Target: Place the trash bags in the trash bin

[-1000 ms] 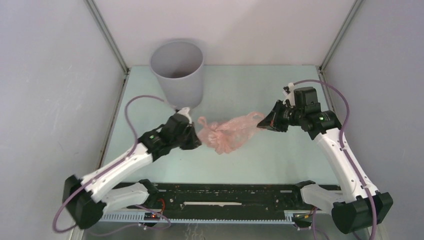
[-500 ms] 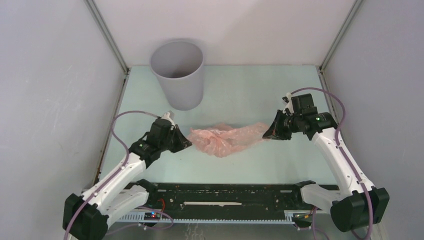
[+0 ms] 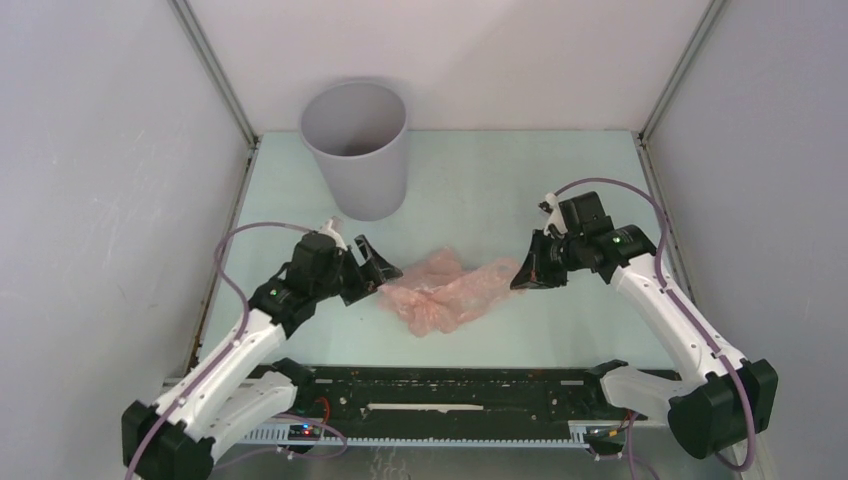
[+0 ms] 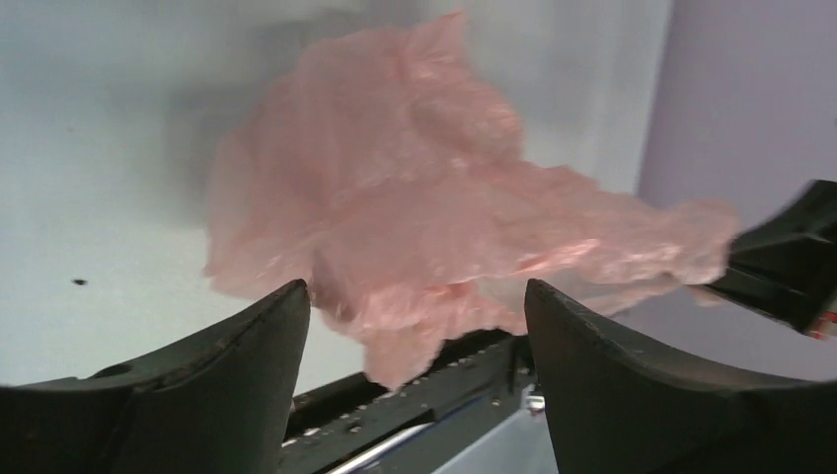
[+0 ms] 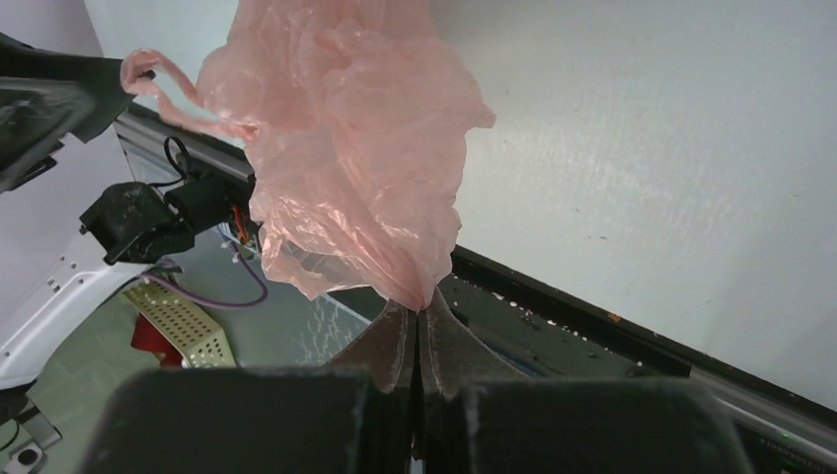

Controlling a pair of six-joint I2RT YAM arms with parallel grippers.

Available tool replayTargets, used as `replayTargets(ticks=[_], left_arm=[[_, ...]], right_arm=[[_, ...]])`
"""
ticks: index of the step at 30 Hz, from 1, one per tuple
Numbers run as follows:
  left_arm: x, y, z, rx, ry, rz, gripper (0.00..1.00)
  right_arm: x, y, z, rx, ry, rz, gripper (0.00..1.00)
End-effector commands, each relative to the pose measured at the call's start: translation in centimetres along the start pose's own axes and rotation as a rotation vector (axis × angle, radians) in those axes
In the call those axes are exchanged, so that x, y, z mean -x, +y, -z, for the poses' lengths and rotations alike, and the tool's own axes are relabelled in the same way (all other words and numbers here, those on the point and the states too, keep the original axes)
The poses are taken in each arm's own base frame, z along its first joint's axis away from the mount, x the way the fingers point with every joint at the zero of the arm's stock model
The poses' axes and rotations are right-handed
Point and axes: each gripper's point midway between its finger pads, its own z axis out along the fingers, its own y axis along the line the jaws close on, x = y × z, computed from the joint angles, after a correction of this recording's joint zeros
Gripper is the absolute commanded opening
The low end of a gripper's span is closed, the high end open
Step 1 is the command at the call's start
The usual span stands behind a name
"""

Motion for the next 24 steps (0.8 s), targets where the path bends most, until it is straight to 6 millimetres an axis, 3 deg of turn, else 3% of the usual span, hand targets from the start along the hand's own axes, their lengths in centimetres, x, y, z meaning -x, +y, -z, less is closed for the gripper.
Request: replayTargets(ticks=[1, 4, 7, 9, 13, 16, 21, 24], left_arm=[[0.7, -4.5, 2.9, -0.159, -0.017, 0.140, 0.85], [0.4, -5.2, 3.4, -0.204, -0.012, 0.209, 0.86], [0.2, -4.4, 3.2, -0.171, -0.016, 0.316, 0.84], [-1.1, -2.9, 2.5, -0.088, 0.032, 0.426, 0.80], [-4.2, -2.2, 1.4, -0.046, 0.168, 0.512, 0.74], [-4.4, -2.6, 1.2, -0.050, 0.166, 0.503, 0.70], [-4.9, -2.7, 0.4, -0.064, 0.190, 0.519, 0.54], [-4.5, -2.3, 0.0, -0.056, 0.159, 0.523, 0.53]], right_arm=[[0.6, 0.9, -0.1, 0.036, -0.031, 0.054, 0.00], [0.9, 1.1, -0.1, 0.041, -0.039, 0.053, 0.00], [1.1, 1.3, -0.1, 0.053, -0.046, 0.053, 0.00], [1.2, 1.3, -0.1, 0.054, -0.050, 0.053, 0.00], [1.0, 1.4, -0.1, 0.055, -0.044, 0.046, 0.00], [1.1, 1.4, -0.2, 0.057, -0.042, 0.042, 0.00], [1.2, 1.7, -0.5, 0.075, -0.033, 0.036, 0.00], [1.2, 1.7, -0.3, 0.072, -0.039, 0.040, 0.00]])
